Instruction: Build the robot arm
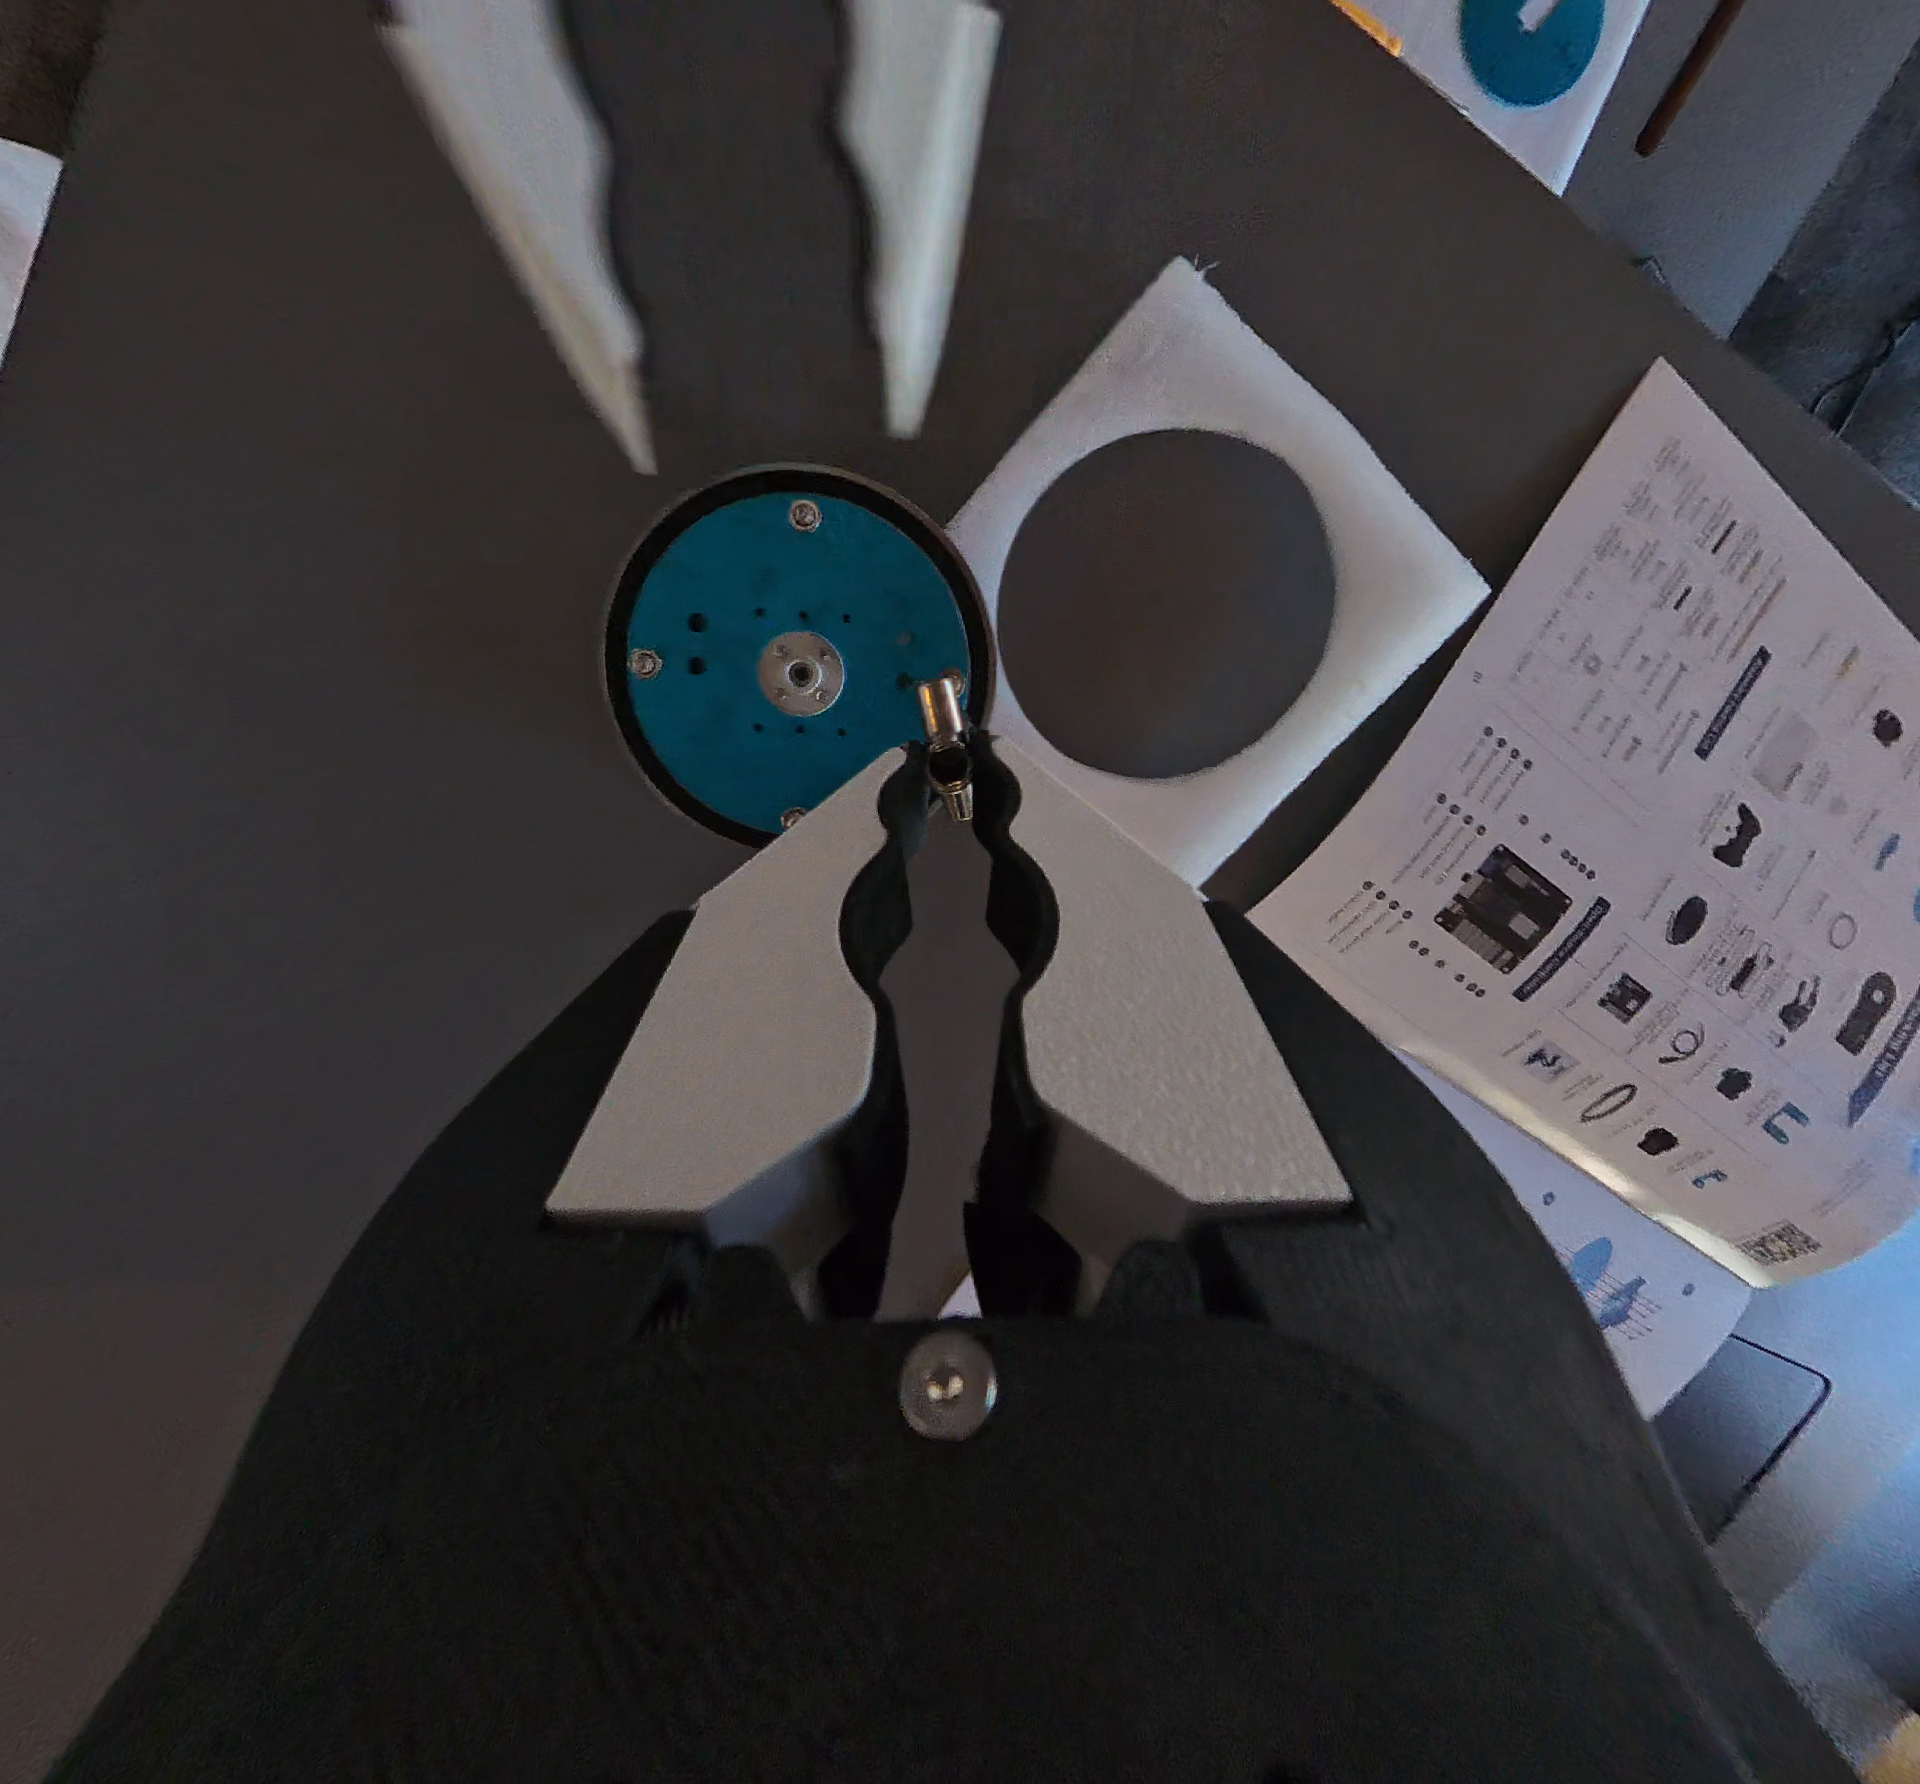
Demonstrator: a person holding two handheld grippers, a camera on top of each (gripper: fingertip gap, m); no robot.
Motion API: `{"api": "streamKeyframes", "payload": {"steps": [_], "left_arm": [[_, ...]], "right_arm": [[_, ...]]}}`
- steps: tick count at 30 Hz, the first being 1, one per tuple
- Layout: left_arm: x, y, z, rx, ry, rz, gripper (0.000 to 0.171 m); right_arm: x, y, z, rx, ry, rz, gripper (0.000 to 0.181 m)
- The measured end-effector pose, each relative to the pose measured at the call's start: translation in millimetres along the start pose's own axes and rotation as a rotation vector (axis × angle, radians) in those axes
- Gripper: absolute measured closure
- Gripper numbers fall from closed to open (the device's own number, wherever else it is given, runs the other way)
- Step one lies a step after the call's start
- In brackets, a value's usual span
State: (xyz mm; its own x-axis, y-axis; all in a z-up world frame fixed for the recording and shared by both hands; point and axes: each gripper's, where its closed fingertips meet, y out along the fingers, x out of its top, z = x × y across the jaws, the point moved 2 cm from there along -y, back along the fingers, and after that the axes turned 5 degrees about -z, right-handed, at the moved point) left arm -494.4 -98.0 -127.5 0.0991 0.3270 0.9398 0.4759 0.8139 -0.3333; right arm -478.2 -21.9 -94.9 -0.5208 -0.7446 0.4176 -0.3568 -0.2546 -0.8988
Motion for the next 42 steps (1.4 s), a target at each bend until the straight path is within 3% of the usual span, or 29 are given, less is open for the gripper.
{"api": "streamKeyframes", "payload": {"steps": [4,7,9,24,42], "left_arm": [[1.9,-8.4,-34.4,0.15,0.196,-0.088,0.148],[15.8,1.0,-56.6,0.136,0.211,-0.144,0.162],[12.9,12.1,-58.1,0.139,0.231,-0.097,0.165],[-1.8,46.3,-44.2,0.153,0.24,0.064,0.169],[-4.3,51.0,-34.2,0.134,0.203,0.101,0.171]], "right_arm": [[1.4,4.9,-2.9,0.038,-0.003,-0.043,0.174],[2.2,8.7,-4.8,0.078,0.0,-0.066,0.174],[3.8,9.9,-4.5,0.098,-0.008,-0.072,0.174],[-2.1,9.9,-2.4,0.117,-0.057,-0.046,0.174],[-4.3,21.8,-3.4,0.135,-0.155,0.026,0.173]]}}
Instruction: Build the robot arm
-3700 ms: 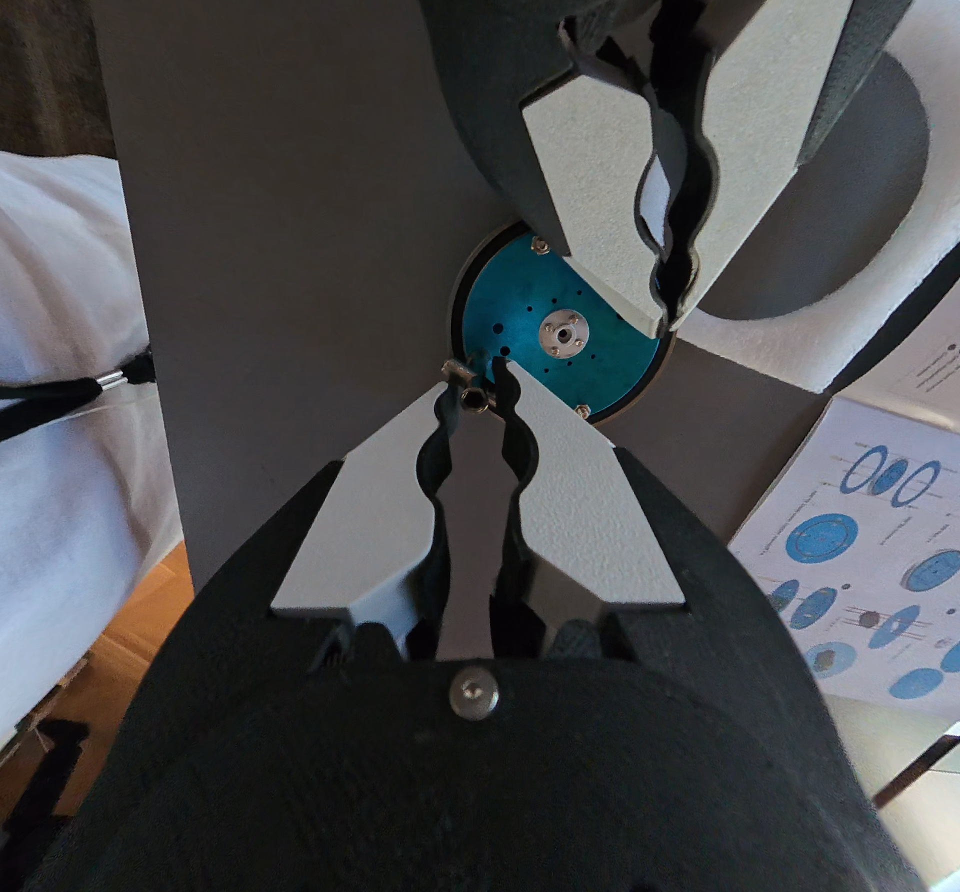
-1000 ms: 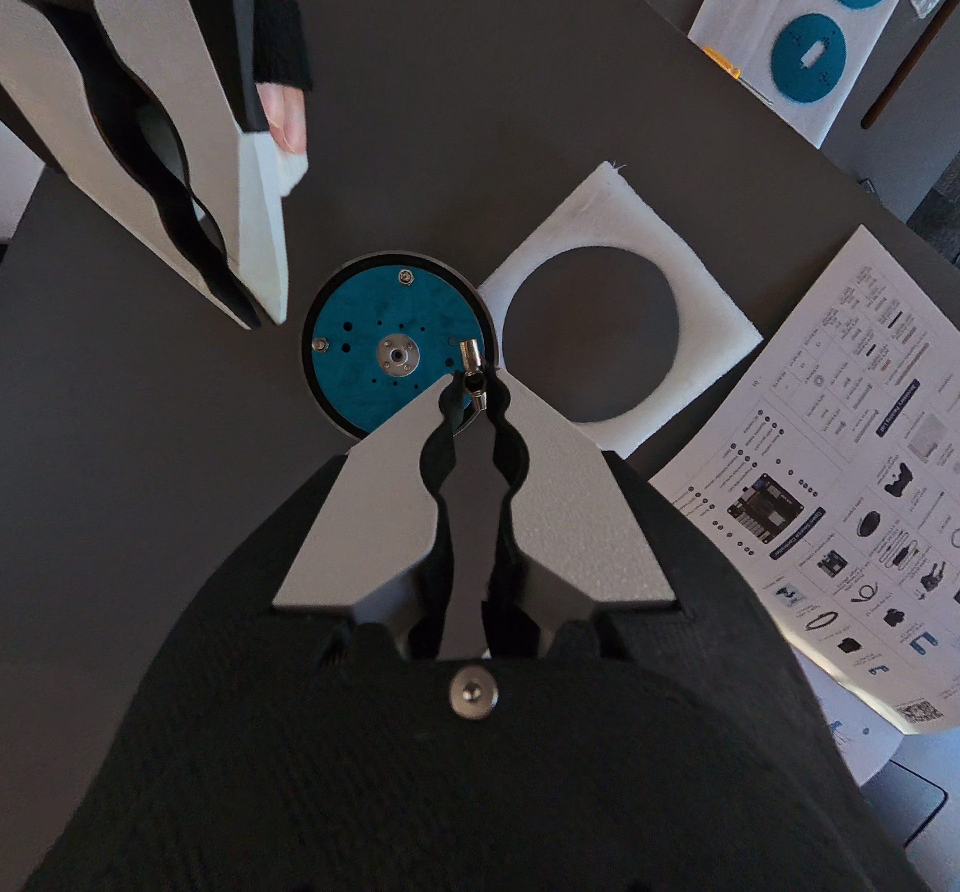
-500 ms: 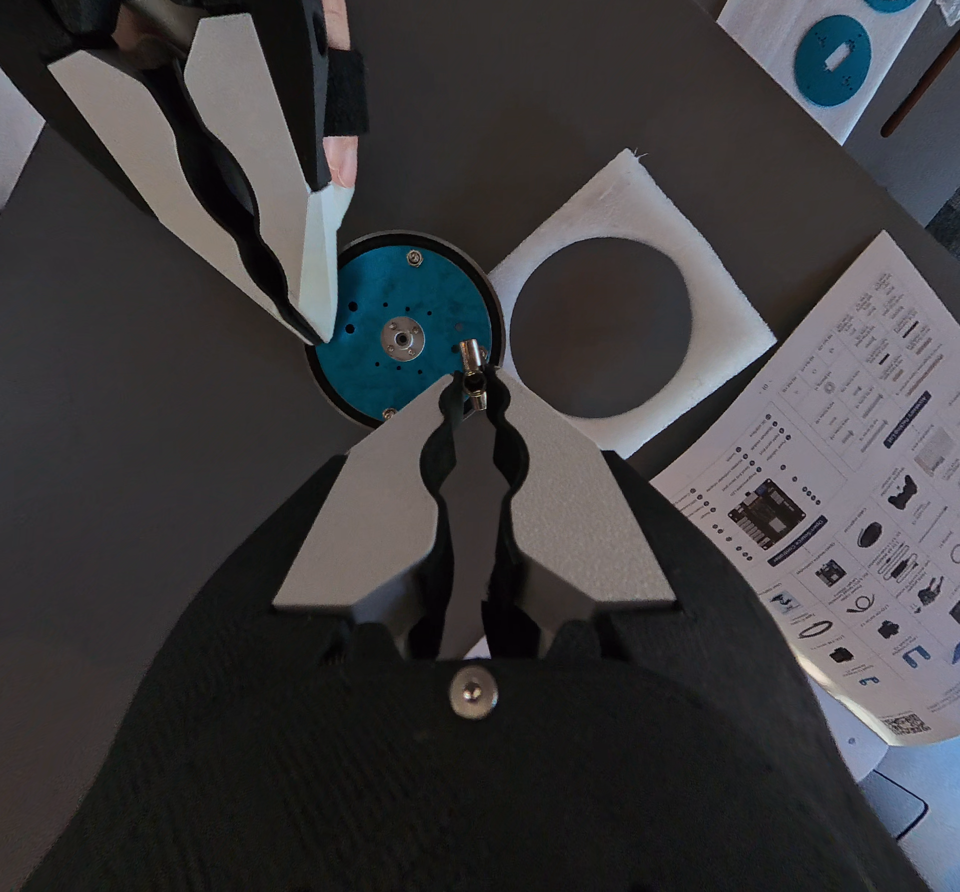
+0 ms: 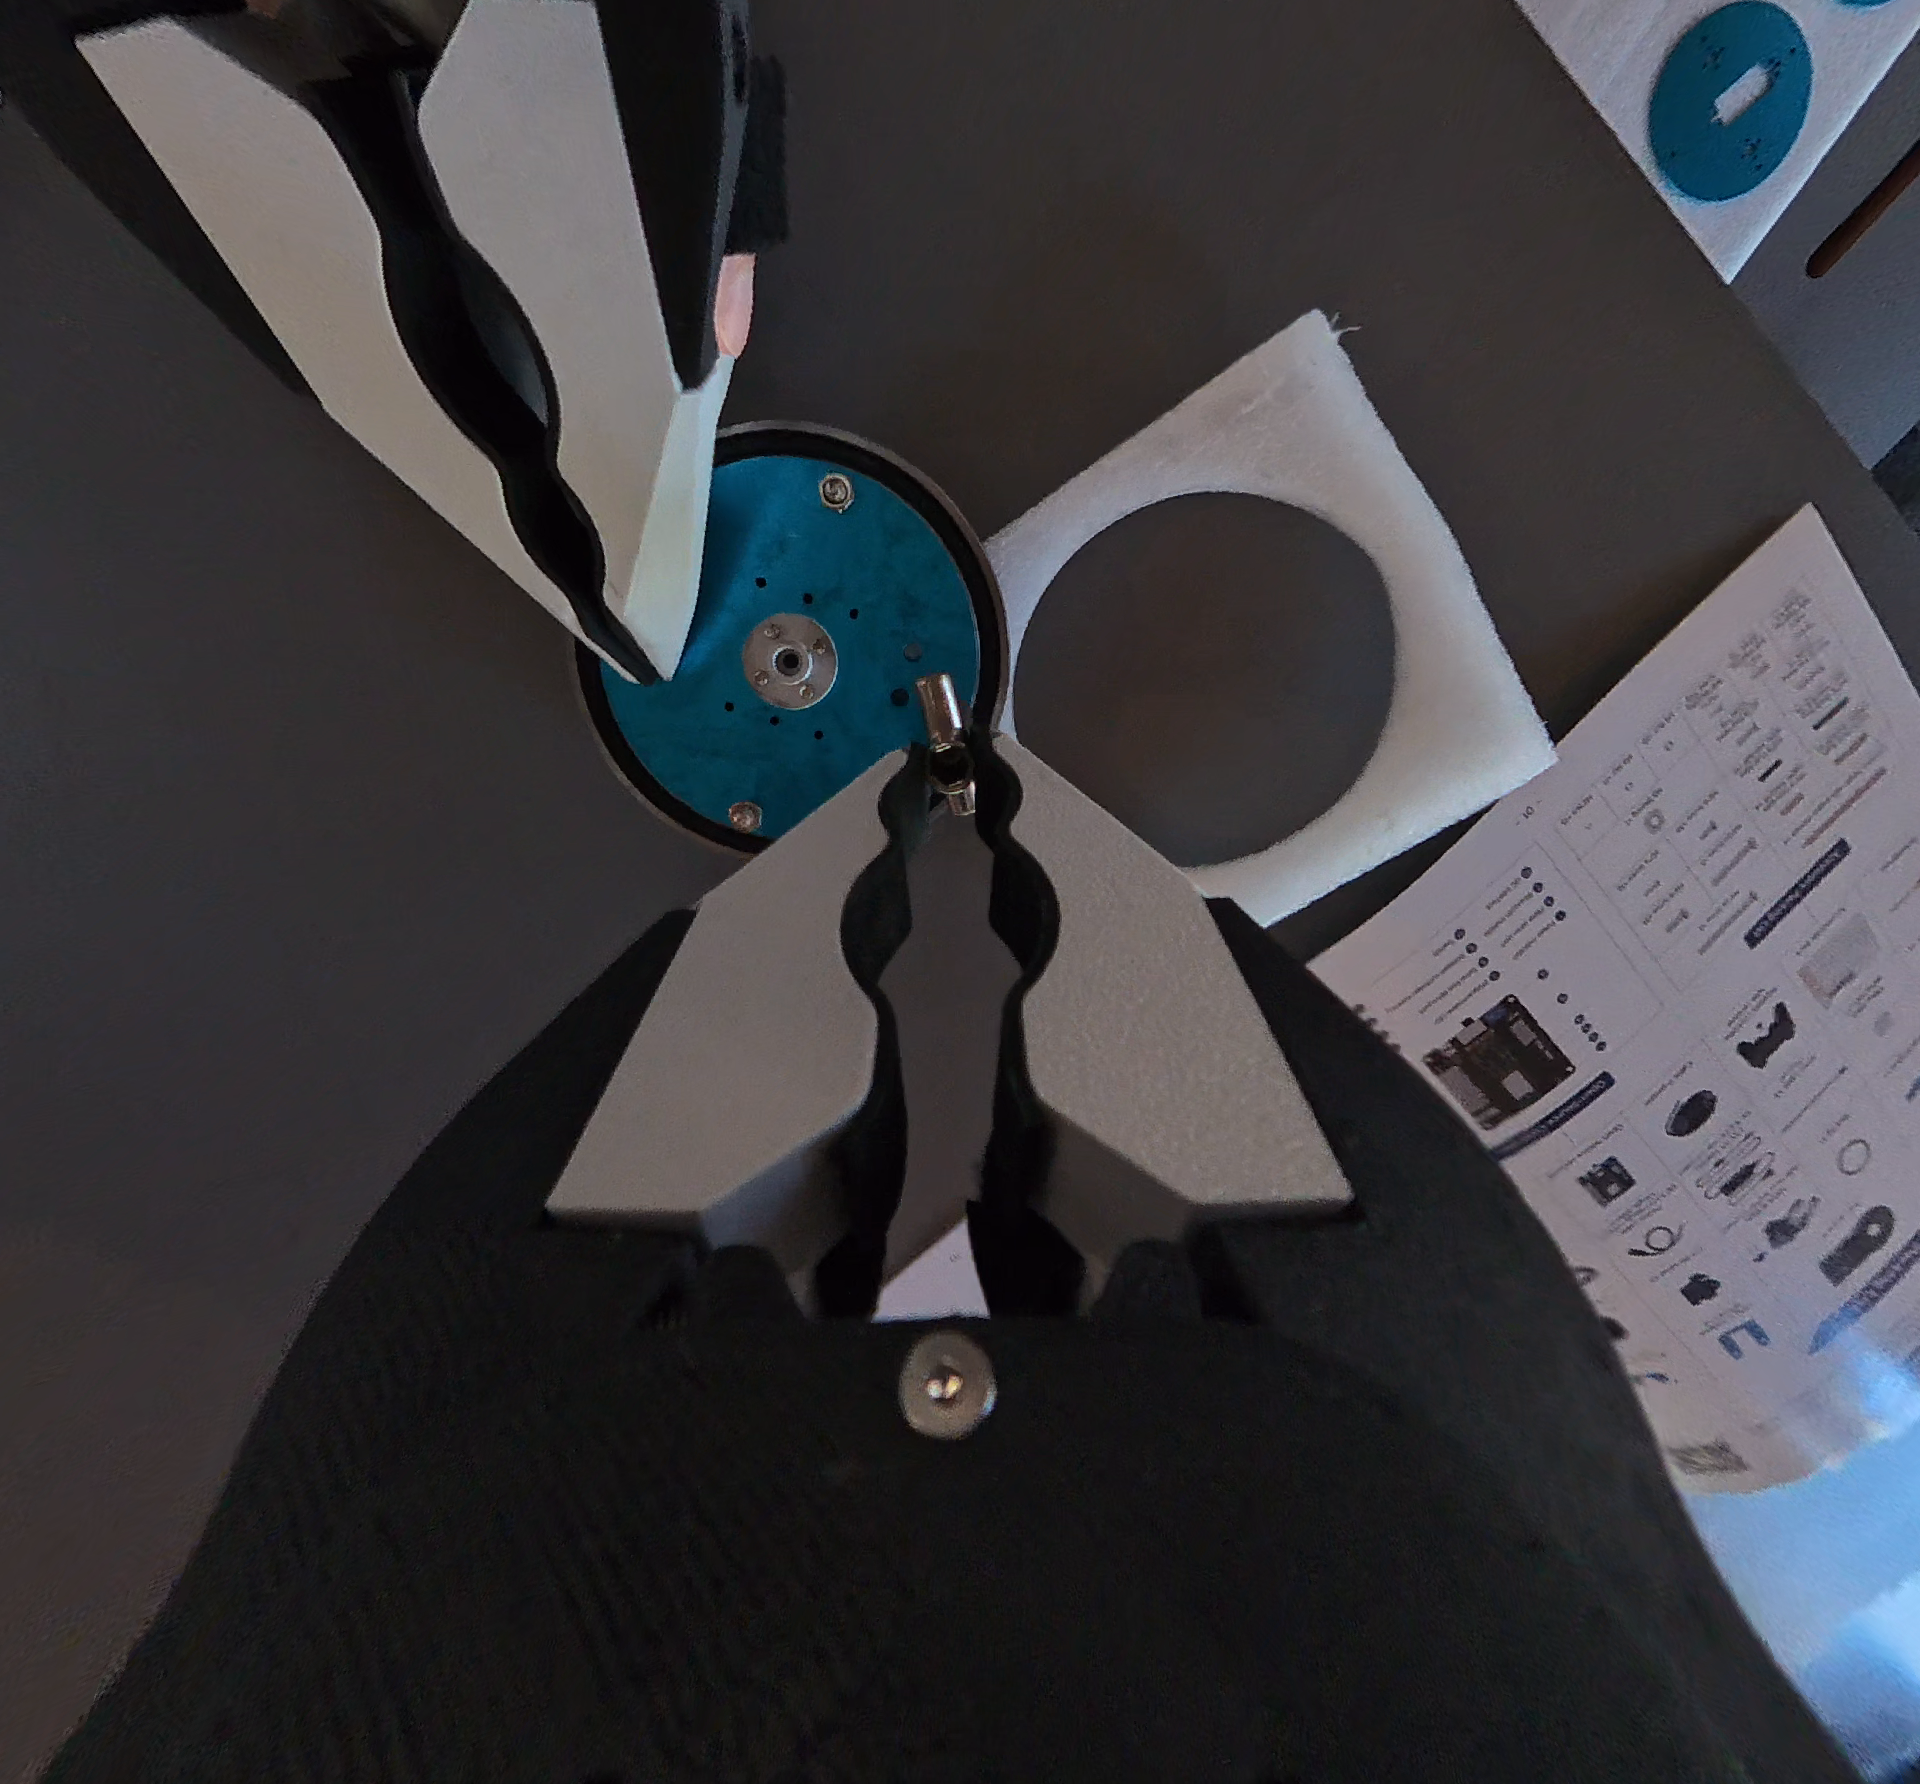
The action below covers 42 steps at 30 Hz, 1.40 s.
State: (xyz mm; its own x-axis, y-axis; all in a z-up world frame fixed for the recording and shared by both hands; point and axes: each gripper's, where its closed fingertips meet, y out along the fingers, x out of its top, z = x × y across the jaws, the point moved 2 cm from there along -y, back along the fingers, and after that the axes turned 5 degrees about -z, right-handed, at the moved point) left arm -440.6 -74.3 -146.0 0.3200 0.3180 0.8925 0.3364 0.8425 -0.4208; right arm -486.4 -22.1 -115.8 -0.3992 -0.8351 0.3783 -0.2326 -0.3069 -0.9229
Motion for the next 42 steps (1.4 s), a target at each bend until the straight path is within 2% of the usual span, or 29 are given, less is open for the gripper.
{"api": "streamKeyframes", "payload": {"steps": [4,7,12,16,21,24,31,37,39,42], "left_arm": [[-0.7,-4.6,1.4,-0.005,-0.035,-0.007,0.171],[-1.3,-8.3,-2.9,-0.063,-0.066,-0.006,0.171],[-1.9,-5.5,-3.0,-0.063,-0.038,-0.002,0.171],[-2.1,-5.3,-2.7,-0.064,-0.042,-0.003,0.171],[-2.1,-5.0,-2.9,-0.073,-0.051,-0.003,0.171],[-2.1,-5.0,-3.1,-0.069,-0.044,-0.003,0.171],[-1.7,-3.3,-3.3,-0.066,-0.053,-0.002,0.171],[-0.9,-2.1,-4.5,-0.074,-0.057,-0.003,0.171],[-0.9,-2.0,-4.0,-0.083,-0.074,-0.003,0.171],[-1.0,-2.0,-3.9,-0.086,-0.078,-0.003,0.171]], "right_arm": [[-3.7,1.4,-1.5,-0.006,-0.118,0.105,0.173],[0.9,2.4,0.2,0.005,-0.17,0.124,0.174],[0.2,3.9,-0.5,0.003,-0.225,0.172,0.173],[-1.1,6.0,-0.9,0.023,-0.041,0.219,0.173],[-2.5,9.7,-0.4,-0.008,0.016,0.221,0.171],[-3.3,9.8,0.2,-0.013,0.122,0.236,0.171],[-4.6,10.1,1.6,-0.063,0.363,0.195,0.171],[-5.2,10.0,2.4,-0.098,0.424,0.197,0.17],[-5.9,10.5,2.5,-0.122,0.517,0.193,0.171],[-6.1,10.8,3.8,-0.119,0.765,0.141,0.172]]}}
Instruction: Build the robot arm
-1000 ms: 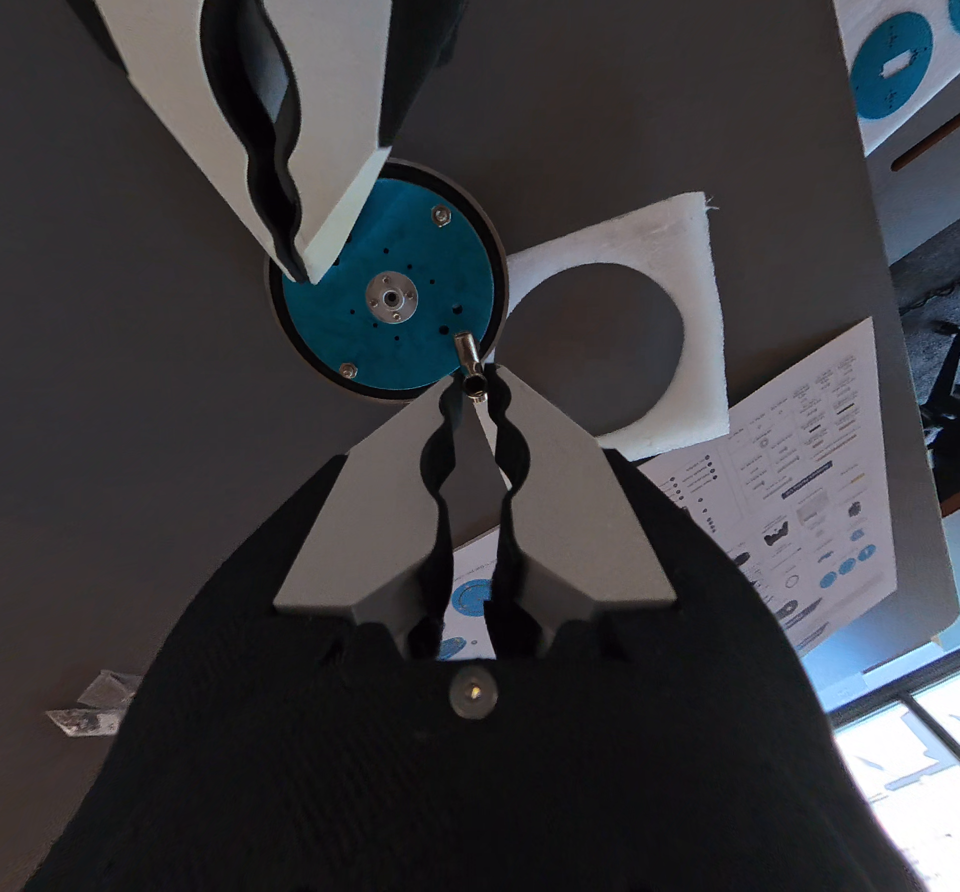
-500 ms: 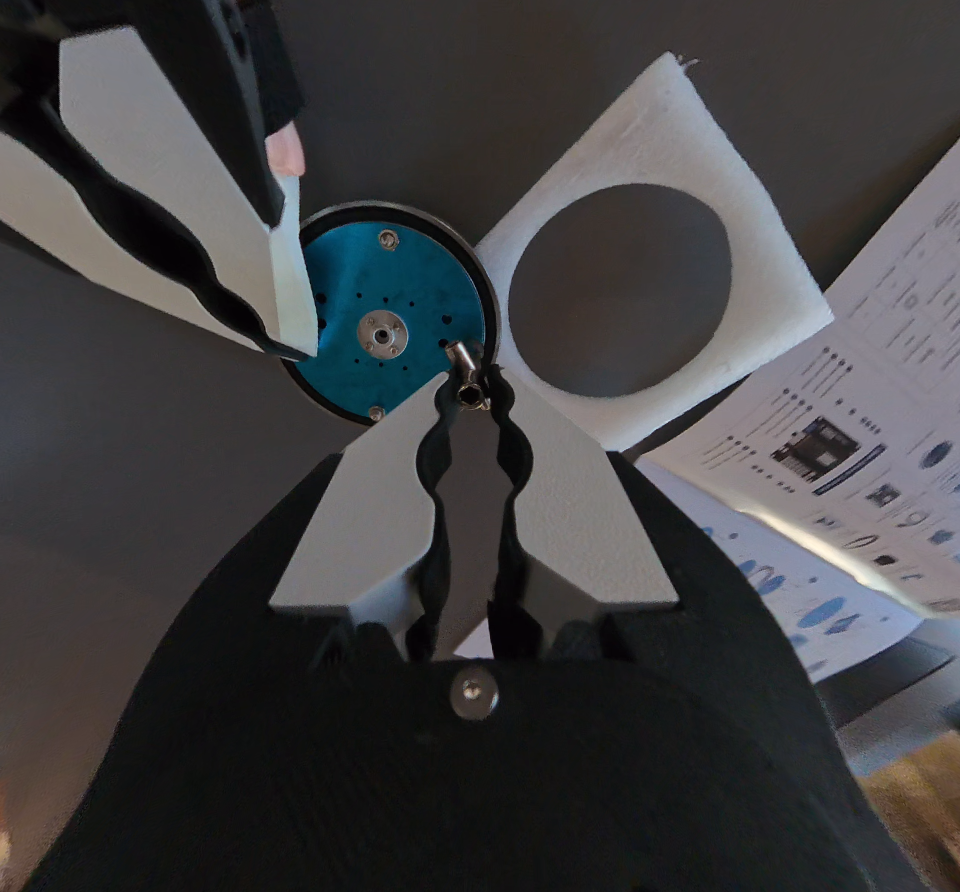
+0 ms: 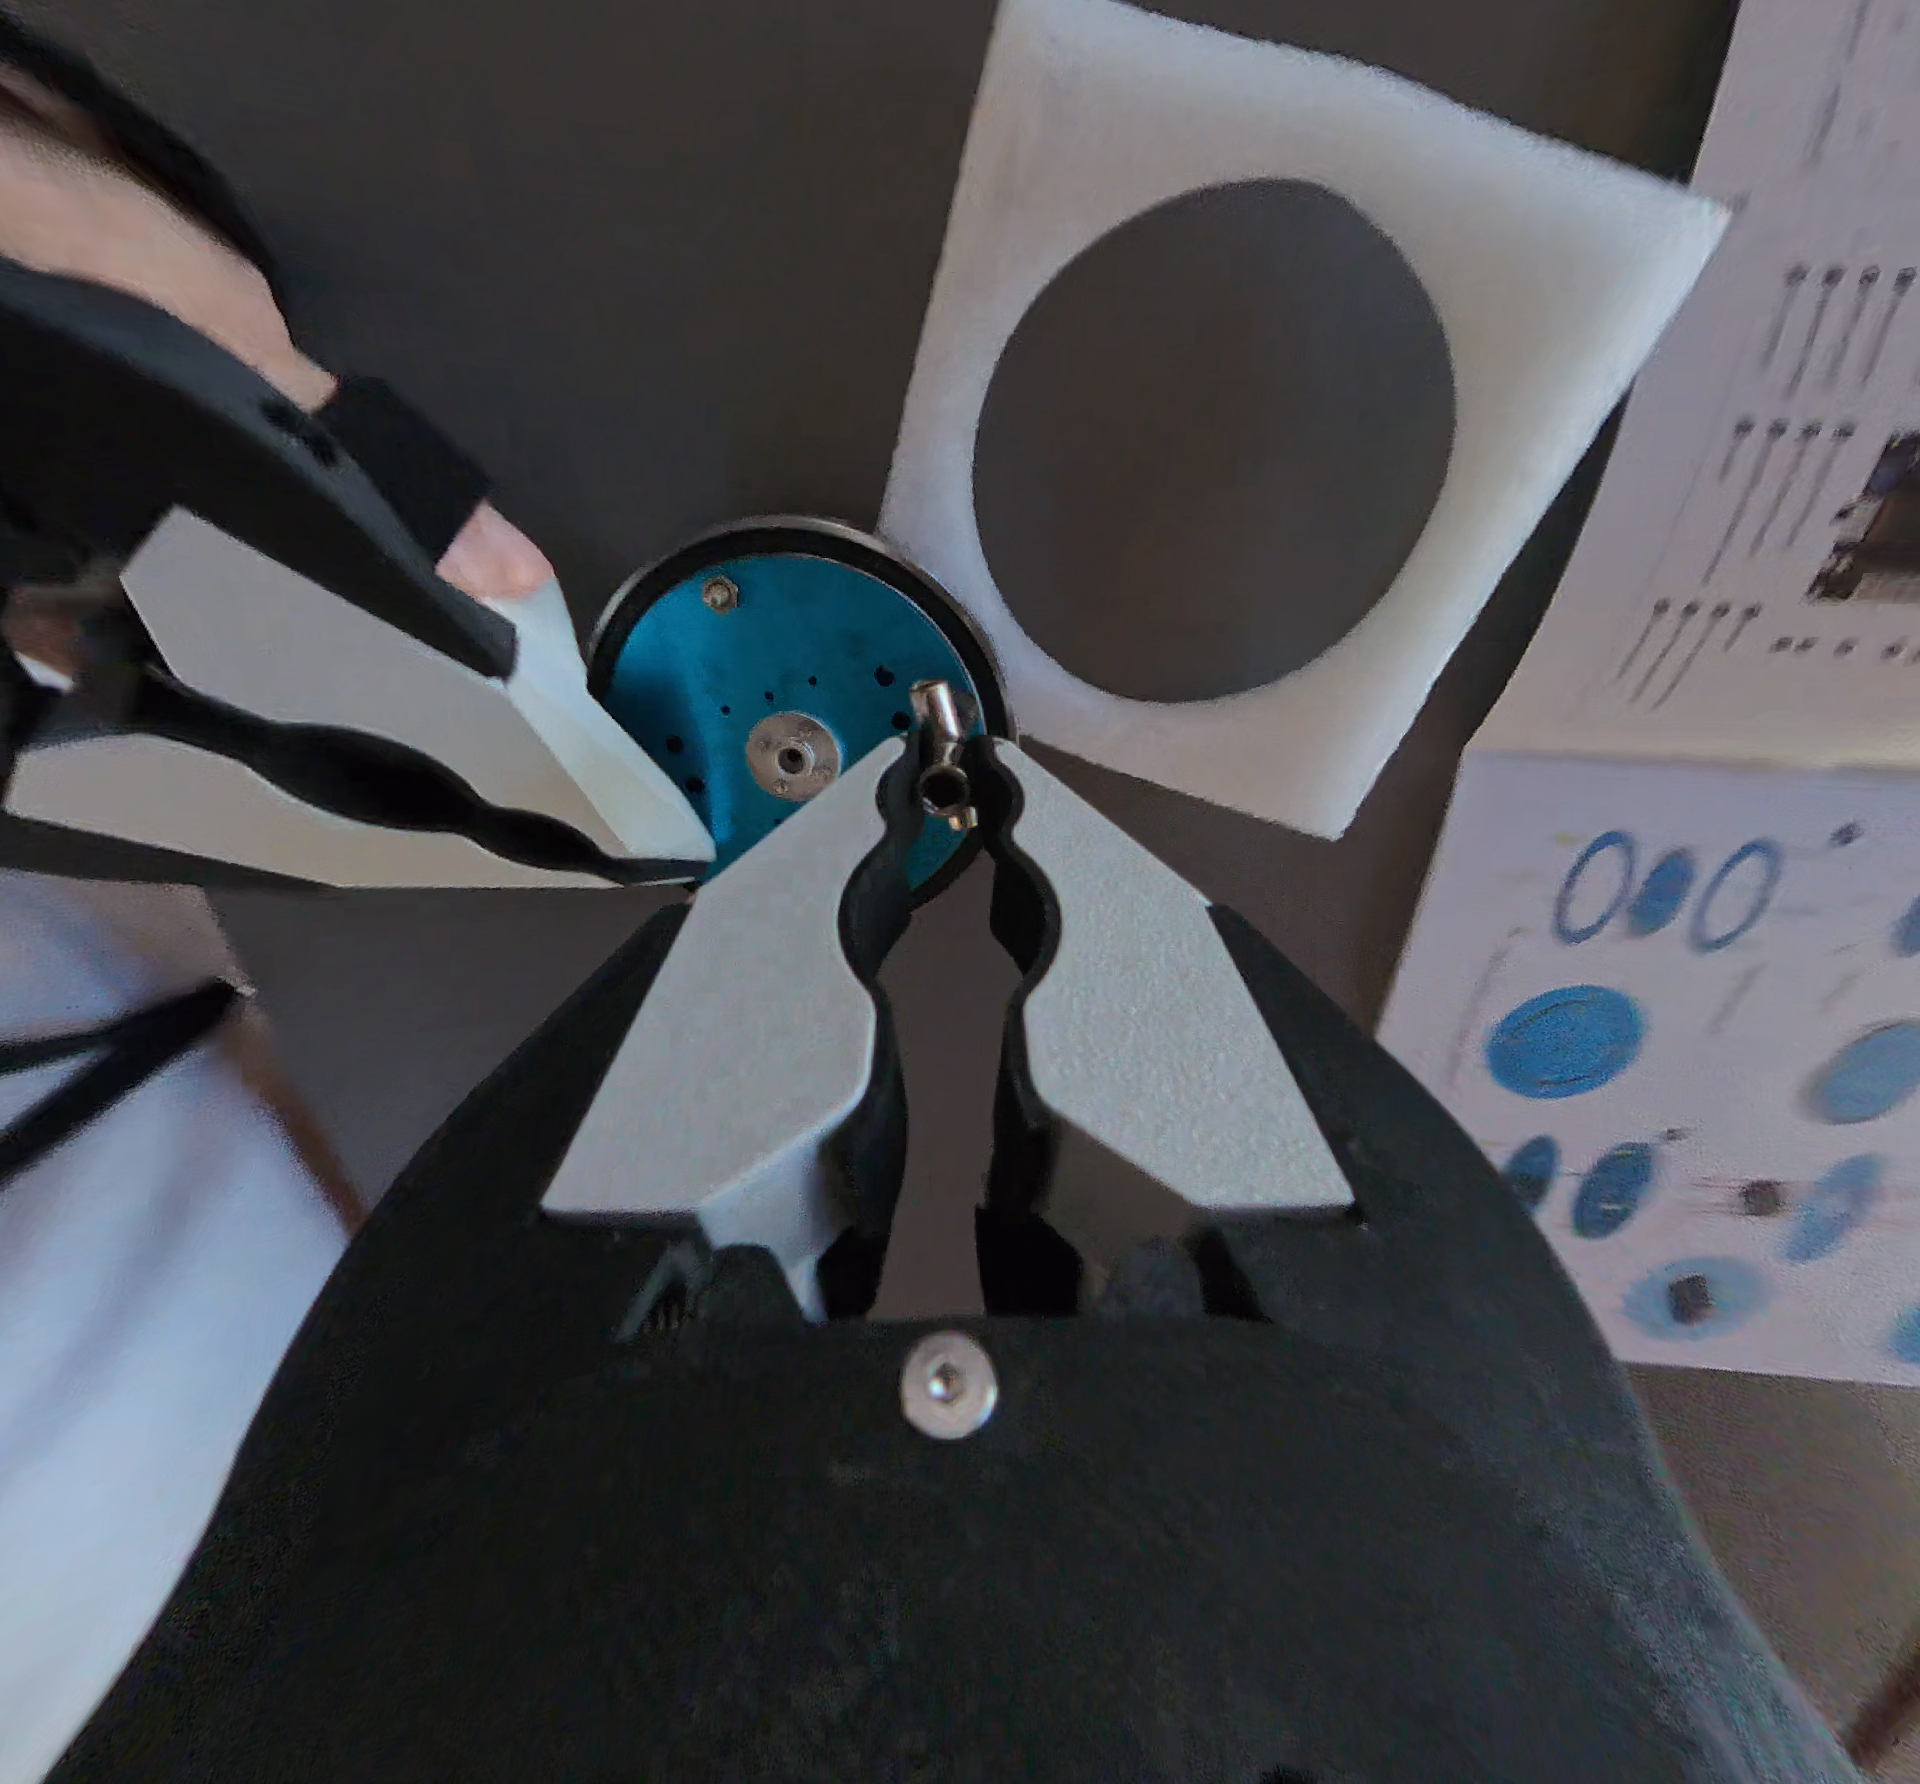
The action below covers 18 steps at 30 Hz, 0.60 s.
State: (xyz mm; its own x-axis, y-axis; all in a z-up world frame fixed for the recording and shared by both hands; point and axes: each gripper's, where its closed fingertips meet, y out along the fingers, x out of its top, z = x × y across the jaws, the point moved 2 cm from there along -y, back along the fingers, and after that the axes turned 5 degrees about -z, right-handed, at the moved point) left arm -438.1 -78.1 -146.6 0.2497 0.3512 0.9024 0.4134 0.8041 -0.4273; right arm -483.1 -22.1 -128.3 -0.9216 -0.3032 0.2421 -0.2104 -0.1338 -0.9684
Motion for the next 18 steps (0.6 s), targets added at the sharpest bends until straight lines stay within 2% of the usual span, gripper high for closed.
{"api": "streamKeyframes", "payload": {"steps": [3,8,13,18], "left_arm": [[0.0,0.2,-0.6,0.007,0.016,0.0,0.171],[0.0,0.3,-0.9,-0.003,0.007,0.0,0.171],[0.1,0.7,-0.6,0.021,0.014,0.0,0.171],[0.4,1.6,-0.4,0.036,0.027,0.001,0.171]], "right_arm": [[-1.1,-0.3,-0.8,0.014,0.082,-0.006,0.172],[-1.2,-1.0,0.8,-0.028,0.035,0.01,0.172],[1.0,1.1,1.4,-0.088,0.08,0.044,0.171],[0.3,1.7,1.6,-0.092,0.261,-0.015,0.173]]}}
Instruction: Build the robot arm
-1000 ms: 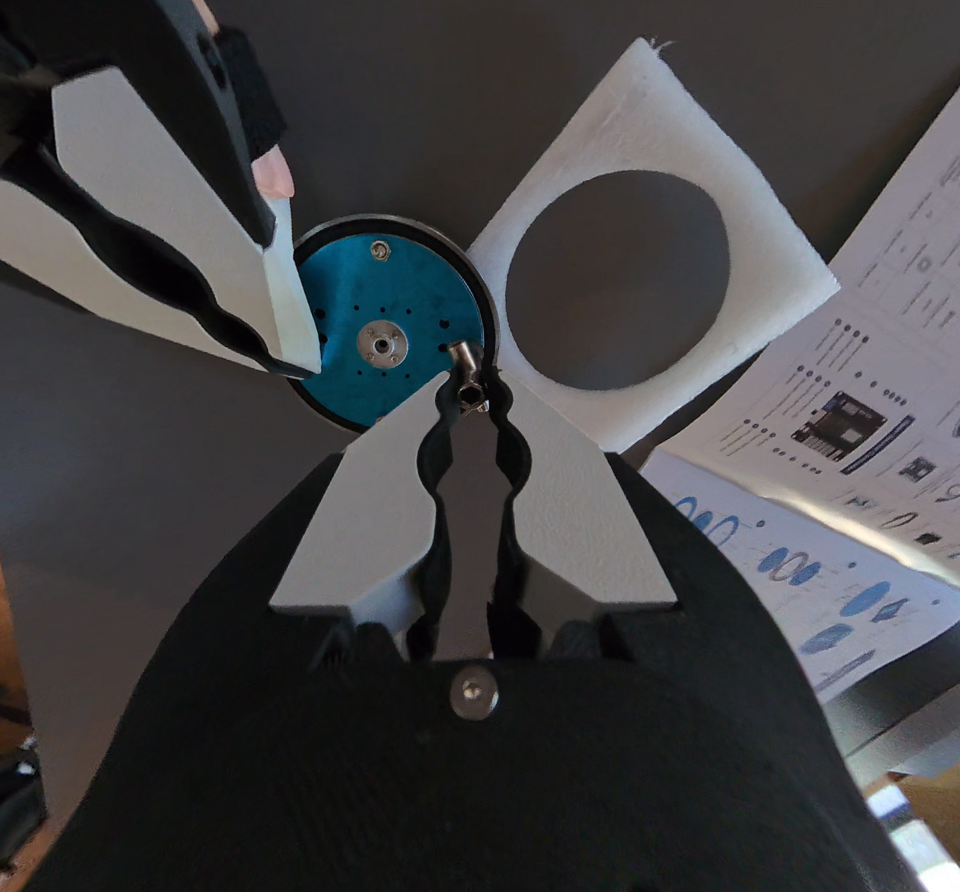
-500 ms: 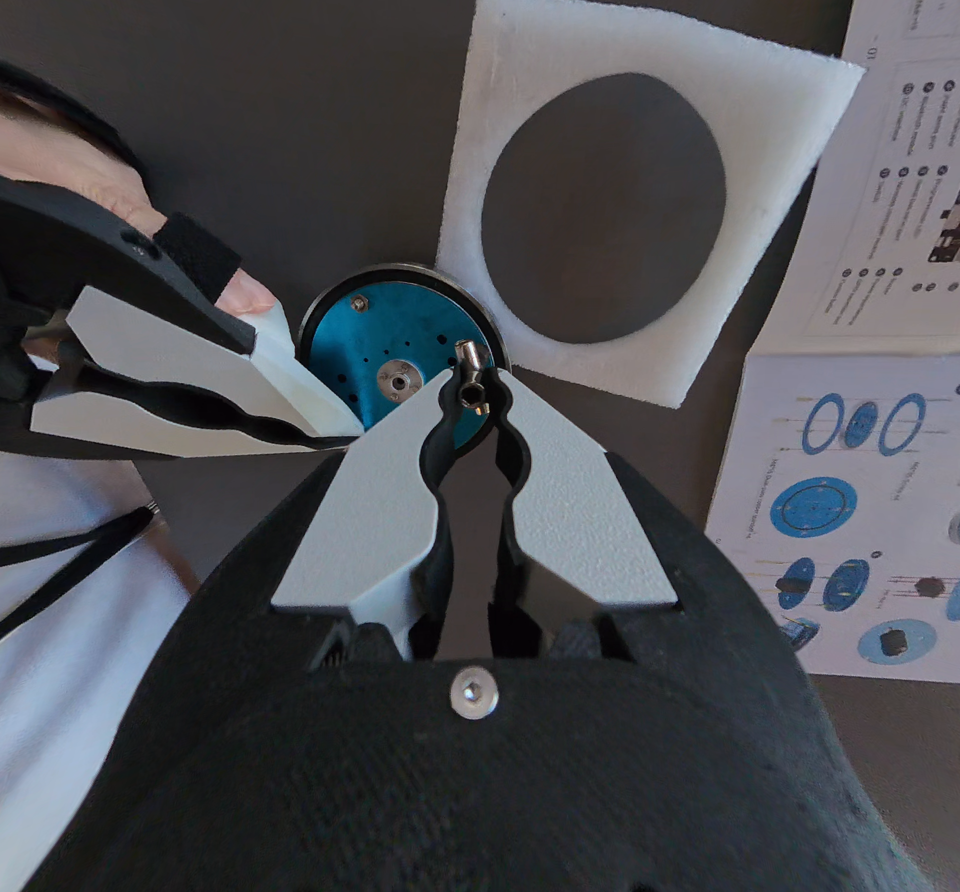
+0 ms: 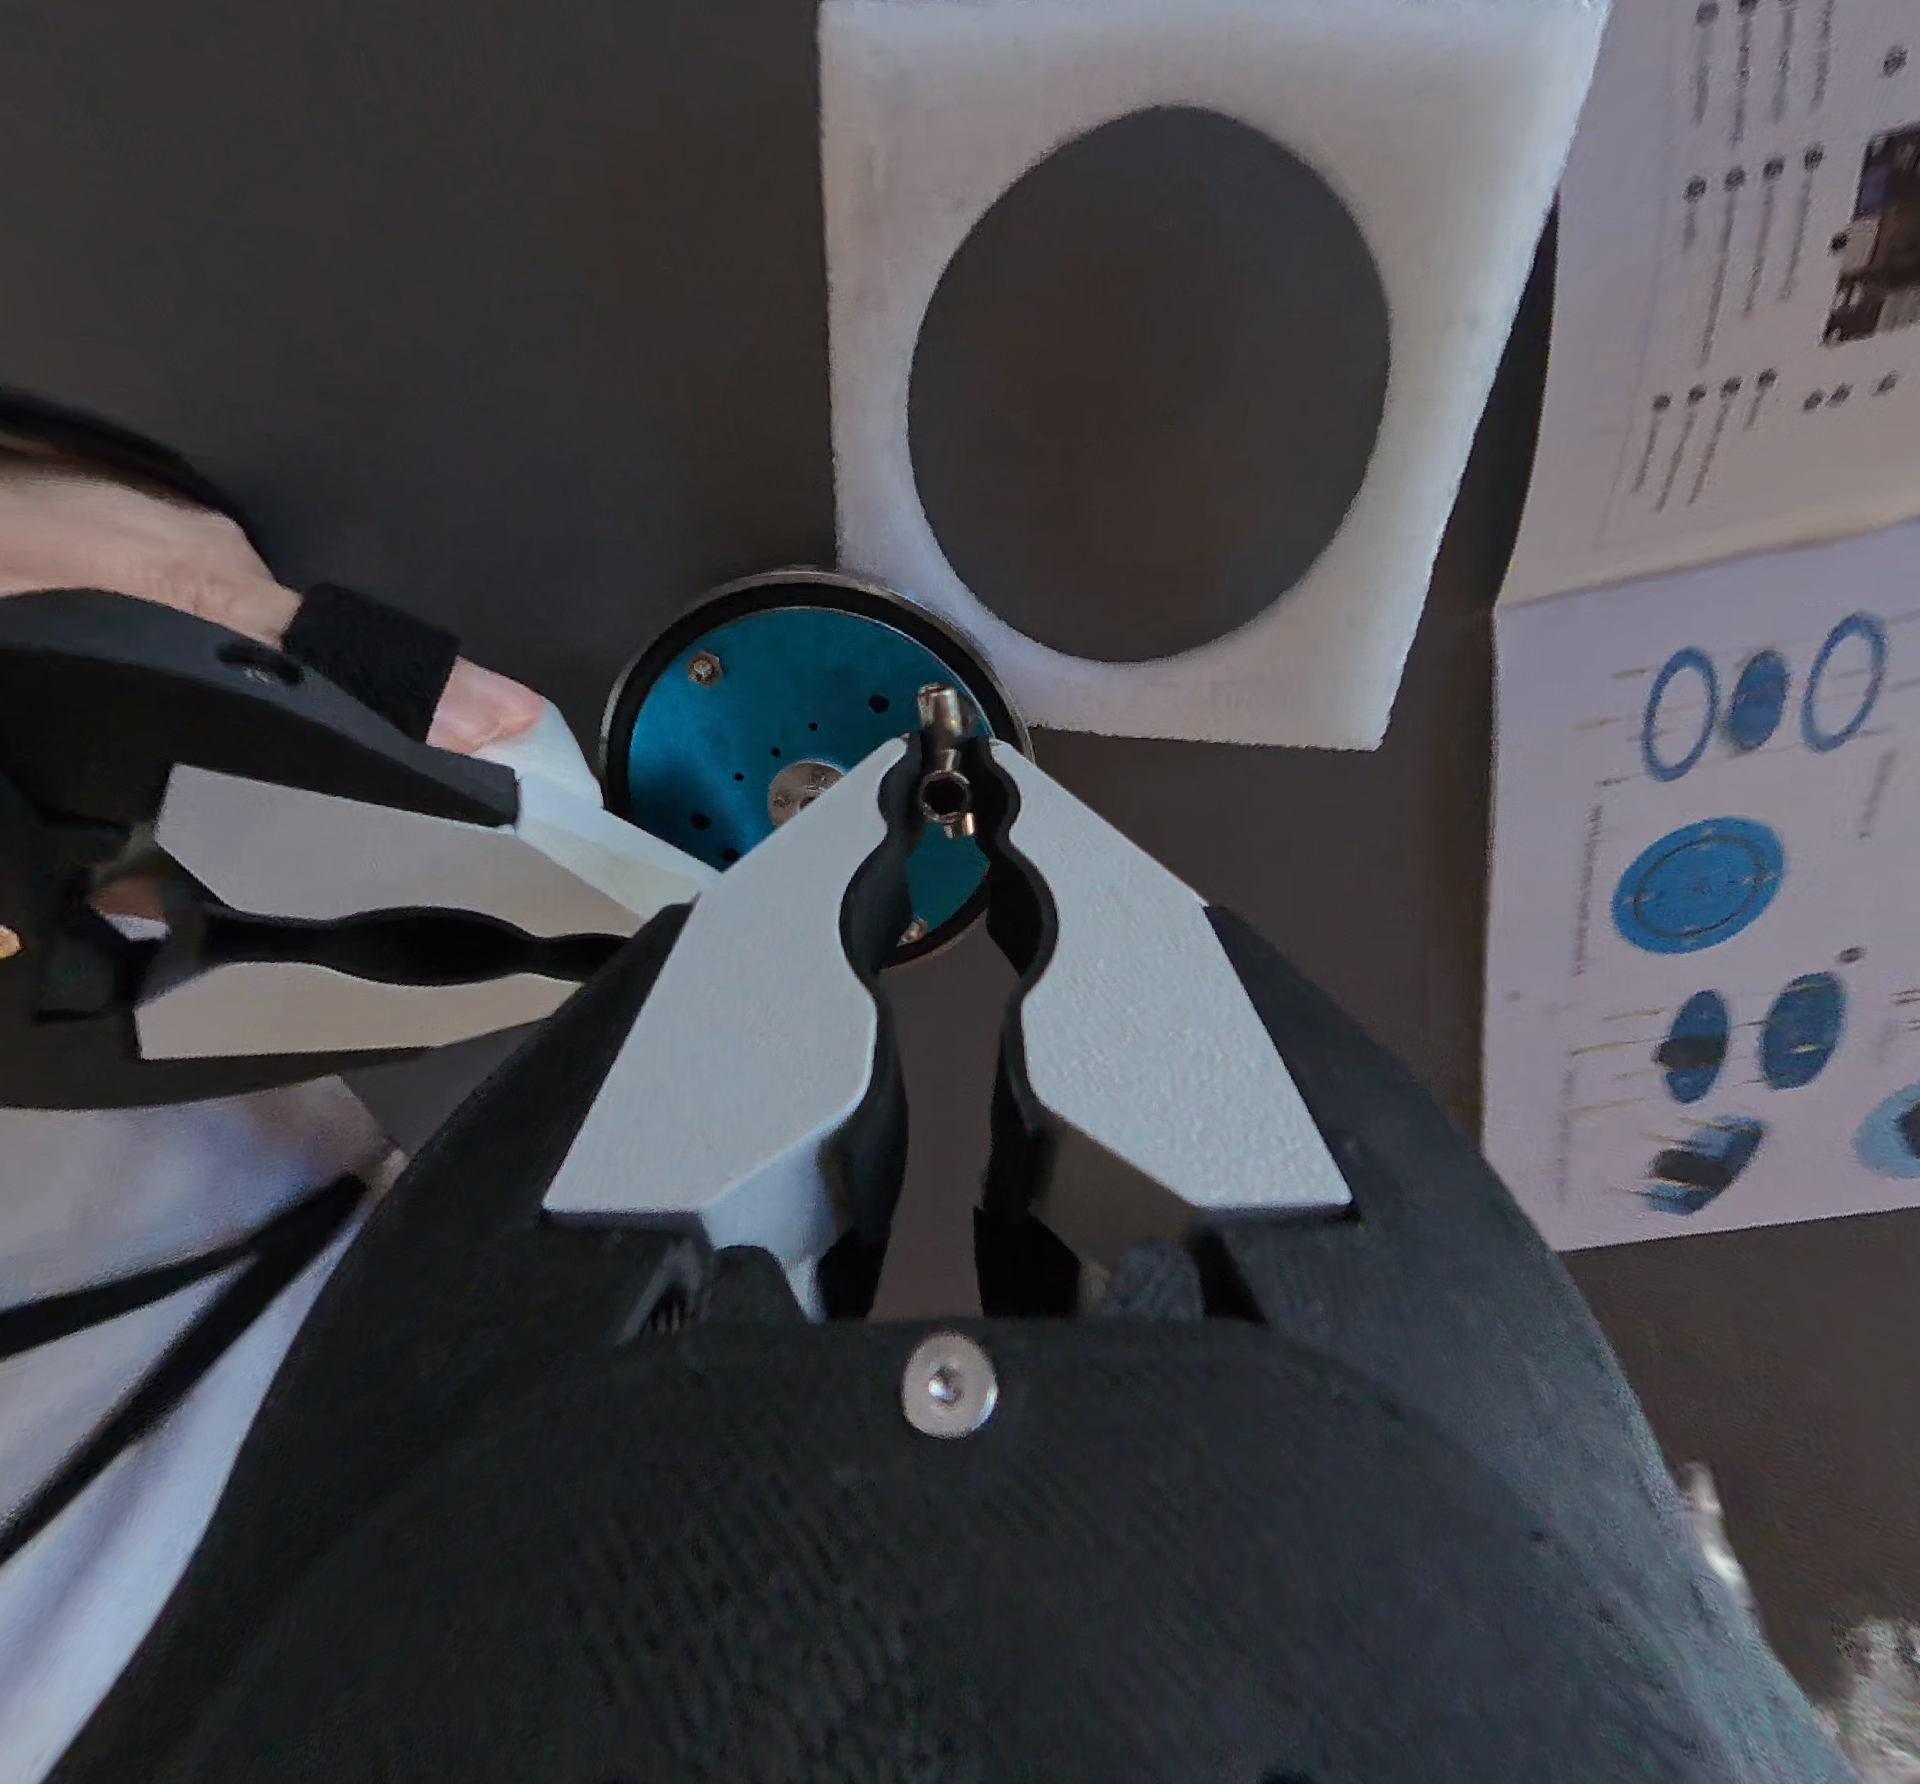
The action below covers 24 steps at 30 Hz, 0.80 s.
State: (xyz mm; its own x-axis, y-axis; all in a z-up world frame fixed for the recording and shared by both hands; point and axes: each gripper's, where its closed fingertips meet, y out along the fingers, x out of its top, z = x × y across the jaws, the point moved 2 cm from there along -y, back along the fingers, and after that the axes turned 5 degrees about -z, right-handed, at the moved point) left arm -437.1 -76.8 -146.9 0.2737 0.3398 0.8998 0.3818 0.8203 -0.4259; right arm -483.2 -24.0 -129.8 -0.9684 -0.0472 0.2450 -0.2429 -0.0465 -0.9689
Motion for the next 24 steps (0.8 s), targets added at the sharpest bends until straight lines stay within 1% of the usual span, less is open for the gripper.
{"api": "streamKeyframes", "payload": {"steps": [2,7,14,15,16,17,19,21,23,24], "left_arm": [[0.4,1.1,0.5,0.0,-0.012,0.0,0.171],[1.4,3.0,-0.1,0.001,-0.014,0.0,0.171],[3.1,1.6,2.2,-0.024,-0.06,-0.013,0.171],[6.7,-1.8,3.6,-0.025,-0.066,-0.045,0.17],[13.2,-8.7,6.0,-0.02,-0.075,-0.104,0.153],[18.5,-19.3,11.4,-0.005,-0.094,-0.153,0.147],[22.3,-45.2,24.3,0.001,-0.104,-0.203,0.154],[19.8,-67.3,43.0,0.005,-0.093,-0.215,0.158],[16.6,-77.6,62.9,-0.007,-0.072,-0.213,0.162],[15.3,-77.6,71.1,-0.024,-0.065,-0.206,0.163]], "right_arm": [[-0.1,0.1,0.2,0.003,0.069,-0.018,0.173],[-1.5,-0.2,2.6,-0.036,0.105,-0.066,0.172],[-1.8,0.5,5.0,-0.056,0.069,-0.026,0.171],[-0.6,1.2,5.2,-0.058,0.065,-0.03,0.171],[0.7,1.9,5.5,-0.061,0.064,-0.038,0.171],[1.7,3.0,6.1,-0.06,0.065,-0.046,0.169],[2.8,5.7,7.1,-0.054,0.069,-0.055,0.163],[3.6,7.3,8.7,-0.045,0.075,-0.059,0.159],[4.2,8.2,6.7,-0.061,0.082,-0.069,0.165],[3.2,8.1,3.9,-0.08,0.08,-0.07,0.17]]}}
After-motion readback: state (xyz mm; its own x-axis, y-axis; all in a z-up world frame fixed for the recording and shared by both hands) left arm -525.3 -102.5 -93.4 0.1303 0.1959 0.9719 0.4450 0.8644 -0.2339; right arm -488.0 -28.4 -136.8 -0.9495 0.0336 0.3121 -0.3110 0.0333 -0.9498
